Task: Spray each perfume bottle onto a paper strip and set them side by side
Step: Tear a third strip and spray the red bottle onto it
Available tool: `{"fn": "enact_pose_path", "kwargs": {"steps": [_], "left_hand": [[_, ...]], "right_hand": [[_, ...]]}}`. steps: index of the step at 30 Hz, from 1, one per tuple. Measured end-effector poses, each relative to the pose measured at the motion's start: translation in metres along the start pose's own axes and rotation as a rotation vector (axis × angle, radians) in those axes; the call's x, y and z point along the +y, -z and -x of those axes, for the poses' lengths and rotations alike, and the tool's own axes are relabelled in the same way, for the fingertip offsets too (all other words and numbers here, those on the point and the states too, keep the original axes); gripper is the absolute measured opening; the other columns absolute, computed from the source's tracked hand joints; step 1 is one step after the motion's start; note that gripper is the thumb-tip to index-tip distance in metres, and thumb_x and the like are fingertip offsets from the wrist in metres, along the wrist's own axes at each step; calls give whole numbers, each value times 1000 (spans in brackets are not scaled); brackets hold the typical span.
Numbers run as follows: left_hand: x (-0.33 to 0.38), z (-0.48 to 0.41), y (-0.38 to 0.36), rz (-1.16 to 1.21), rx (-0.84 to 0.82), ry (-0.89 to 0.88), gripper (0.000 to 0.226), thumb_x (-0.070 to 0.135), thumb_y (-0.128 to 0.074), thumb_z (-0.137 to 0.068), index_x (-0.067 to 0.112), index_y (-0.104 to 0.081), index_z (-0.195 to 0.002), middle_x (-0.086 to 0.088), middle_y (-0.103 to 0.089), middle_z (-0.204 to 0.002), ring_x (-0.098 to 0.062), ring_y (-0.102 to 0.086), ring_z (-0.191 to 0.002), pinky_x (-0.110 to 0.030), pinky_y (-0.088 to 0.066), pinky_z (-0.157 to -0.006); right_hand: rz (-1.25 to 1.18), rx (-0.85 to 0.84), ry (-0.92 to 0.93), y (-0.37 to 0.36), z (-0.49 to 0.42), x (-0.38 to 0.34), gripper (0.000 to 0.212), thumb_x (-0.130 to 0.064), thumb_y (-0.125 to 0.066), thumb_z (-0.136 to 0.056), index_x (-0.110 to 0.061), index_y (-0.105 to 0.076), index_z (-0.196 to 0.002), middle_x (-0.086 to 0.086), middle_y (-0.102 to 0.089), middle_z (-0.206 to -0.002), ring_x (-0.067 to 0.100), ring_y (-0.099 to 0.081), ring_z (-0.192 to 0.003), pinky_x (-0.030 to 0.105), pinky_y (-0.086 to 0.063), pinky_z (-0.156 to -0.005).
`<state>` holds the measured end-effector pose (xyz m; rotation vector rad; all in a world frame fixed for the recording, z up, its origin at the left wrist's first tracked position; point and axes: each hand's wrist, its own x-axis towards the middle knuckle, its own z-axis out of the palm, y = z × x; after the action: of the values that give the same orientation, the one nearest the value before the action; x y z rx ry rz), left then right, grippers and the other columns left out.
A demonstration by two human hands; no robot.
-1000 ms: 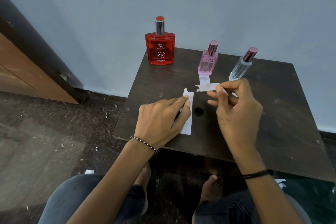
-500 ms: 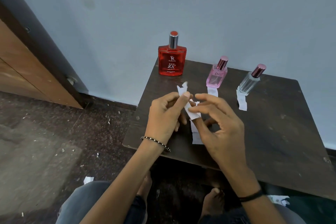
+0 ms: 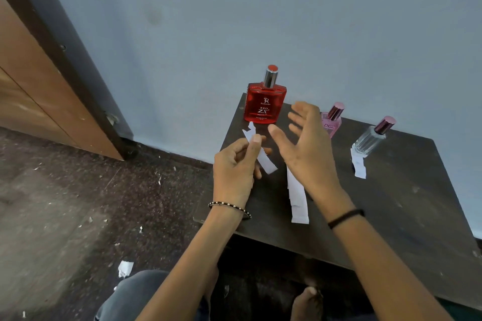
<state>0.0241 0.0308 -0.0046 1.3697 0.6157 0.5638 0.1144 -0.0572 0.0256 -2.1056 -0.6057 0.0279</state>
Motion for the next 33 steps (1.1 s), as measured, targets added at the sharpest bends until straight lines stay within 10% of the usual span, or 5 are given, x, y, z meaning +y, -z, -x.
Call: {"fn": "enact_pose_path", "kwargs": {"steps": [11,16,21,24,33], "left_hand": [[-1,4,0,-108,47,-26,26,36,-62,-97,36,-44,-116,7,-78,-75,-16,-68,-65,-33,-50,-65],[-5,2,0,-188,30,-63,14,42,-58,-98,31,-66,-102,10,-77,-79,-4,-68,-69,-33,-55,-65],[-9,1,1,-194,73,-63,17,34,-57,-100,27,-73,-99,10,-76,-83,-8,-66,-70,-33,-56,-62],[-11,0,0,-245,98,-52,19,31,-54,-102,25,-72,-107,12,-75,-88,-14,-67,-73,-25,-55,-52],[-3,0,-7,-124,-22,-42,20,23,-61,-98,21,-73,-115,8,-79,-98,-8,-73,-100,-44,-57,-96]], "right_hand": [[-77,-91,-107,-23,-65,3,75,-42,-84,-79,-18,-44,-138,1,-61,-137,18,-59,-125,36,-49,-107],[-41,-28,-38,-30,-60,3,55,-43,-82,-81,-17,-50,-119,-6,-64,-114,11,-62,-104,6,-42,-76],[-61,37,59,-15,-31,-15,52,-44,-78,-84,-15,-51,-117,-7,-69,-112,3,-63,-93,3,-47,-74],[-225,86,15,16,-6,-26,45,-46,-80,-82,-25,-56,-113,-18,-69,-100,-4,-66,-93,12,-55,-79],[-803,-96,-354,42,66,8,53,-30,-74,-80,-30,-59,-131,-3,-75,-115,24,-72,-110,51,-58,-92]]}}
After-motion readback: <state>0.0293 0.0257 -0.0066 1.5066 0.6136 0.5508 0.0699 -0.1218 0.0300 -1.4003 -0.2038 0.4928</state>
